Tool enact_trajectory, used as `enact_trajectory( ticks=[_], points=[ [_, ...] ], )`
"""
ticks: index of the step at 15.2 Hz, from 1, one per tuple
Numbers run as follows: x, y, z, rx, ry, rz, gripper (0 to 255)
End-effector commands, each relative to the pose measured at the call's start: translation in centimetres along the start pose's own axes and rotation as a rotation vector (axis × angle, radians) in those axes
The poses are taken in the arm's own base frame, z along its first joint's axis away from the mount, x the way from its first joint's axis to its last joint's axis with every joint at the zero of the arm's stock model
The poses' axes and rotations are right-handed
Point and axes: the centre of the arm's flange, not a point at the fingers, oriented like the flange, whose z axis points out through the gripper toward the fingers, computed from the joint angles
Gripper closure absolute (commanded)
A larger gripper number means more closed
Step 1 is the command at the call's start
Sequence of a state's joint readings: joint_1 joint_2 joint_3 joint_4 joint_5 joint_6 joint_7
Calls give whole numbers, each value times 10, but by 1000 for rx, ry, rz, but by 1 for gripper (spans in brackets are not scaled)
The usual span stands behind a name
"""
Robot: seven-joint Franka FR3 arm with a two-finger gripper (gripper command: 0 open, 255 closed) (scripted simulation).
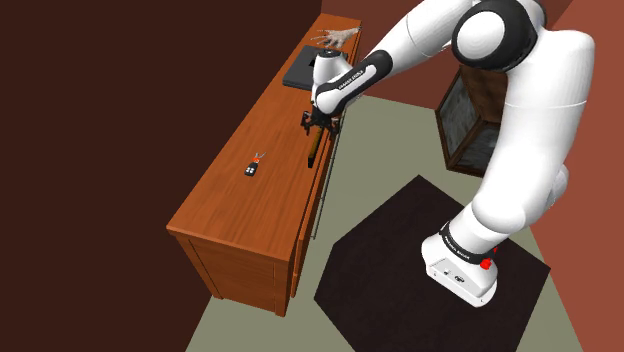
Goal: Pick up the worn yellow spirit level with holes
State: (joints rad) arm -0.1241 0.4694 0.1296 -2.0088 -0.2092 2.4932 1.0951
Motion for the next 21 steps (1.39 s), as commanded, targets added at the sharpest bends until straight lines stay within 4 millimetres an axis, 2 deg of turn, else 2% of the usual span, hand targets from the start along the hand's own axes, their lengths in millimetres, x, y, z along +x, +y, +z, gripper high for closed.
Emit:
enact_trajectory(
  ticks=[1,2,3,12,21],
  points=[
    [0,-1,7,0,0,0,0],
    [0,-1,7,0,0,0,0],
    [0,-1,8,0,0,0,255],
    [0,-1,7,0,0,0,255],
    [4,0,-40,0,0,0,255]
  ],
)
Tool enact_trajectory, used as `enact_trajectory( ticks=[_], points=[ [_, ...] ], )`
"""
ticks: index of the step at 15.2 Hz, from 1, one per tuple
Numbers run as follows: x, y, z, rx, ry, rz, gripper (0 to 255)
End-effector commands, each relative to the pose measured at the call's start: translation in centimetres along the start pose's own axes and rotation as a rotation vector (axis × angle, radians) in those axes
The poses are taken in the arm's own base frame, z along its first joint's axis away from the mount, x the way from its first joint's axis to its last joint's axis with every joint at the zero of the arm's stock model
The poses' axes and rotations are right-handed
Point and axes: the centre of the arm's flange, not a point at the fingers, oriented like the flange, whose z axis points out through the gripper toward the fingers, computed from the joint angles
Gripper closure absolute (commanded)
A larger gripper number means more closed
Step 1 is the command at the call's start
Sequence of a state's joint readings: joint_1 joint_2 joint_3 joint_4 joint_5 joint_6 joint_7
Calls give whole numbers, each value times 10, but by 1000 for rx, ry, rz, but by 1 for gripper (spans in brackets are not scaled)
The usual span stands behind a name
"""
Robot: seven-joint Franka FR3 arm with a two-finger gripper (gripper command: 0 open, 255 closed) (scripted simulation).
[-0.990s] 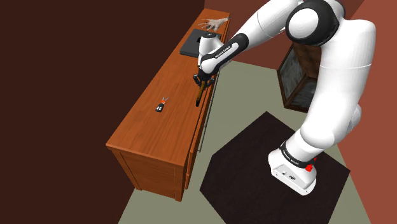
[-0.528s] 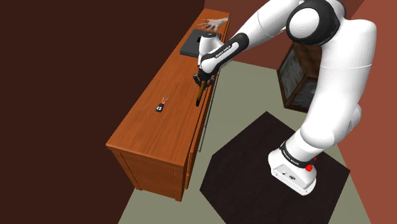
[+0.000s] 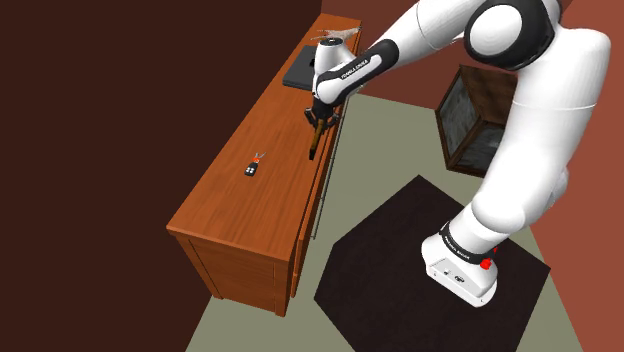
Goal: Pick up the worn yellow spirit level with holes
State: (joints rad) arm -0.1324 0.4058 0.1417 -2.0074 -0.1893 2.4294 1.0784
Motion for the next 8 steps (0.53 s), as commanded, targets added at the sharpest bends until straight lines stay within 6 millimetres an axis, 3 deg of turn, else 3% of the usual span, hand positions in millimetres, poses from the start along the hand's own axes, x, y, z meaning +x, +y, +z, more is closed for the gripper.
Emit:
enact_trajectory(
  ticks=[1,6,8],
  points=[
    [2,0,-12,0,0,0,255],
    [3,0,-38,0,0,0,255],
    [4,0,-39,0,0,0,255]
  ],
)
